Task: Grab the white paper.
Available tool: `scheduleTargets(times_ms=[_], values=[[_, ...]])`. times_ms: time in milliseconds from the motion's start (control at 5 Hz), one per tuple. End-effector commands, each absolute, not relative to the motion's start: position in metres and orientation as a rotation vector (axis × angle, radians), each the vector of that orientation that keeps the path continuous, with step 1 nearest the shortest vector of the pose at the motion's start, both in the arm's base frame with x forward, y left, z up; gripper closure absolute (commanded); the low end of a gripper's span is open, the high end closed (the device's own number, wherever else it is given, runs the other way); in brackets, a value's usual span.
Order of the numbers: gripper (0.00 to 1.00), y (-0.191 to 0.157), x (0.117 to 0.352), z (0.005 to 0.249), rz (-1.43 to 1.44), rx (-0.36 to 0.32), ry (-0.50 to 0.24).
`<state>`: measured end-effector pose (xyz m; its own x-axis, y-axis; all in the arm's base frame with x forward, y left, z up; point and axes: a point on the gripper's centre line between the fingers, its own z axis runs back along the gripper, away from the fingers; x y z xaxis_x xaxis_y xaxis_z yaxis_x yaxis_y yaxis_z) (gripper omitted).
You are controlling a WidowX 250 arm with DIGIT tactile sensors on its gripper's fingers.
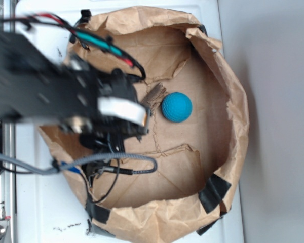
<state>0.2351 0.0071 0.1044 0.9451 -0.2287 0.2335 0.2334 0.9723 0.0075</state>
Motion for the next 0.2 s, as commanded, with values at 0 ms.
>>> scheduleTargets(times_ms=[0], values=[[1.0, 0.0116, 0.2306, 0.182, -0.206, -0.107, -0.343]])
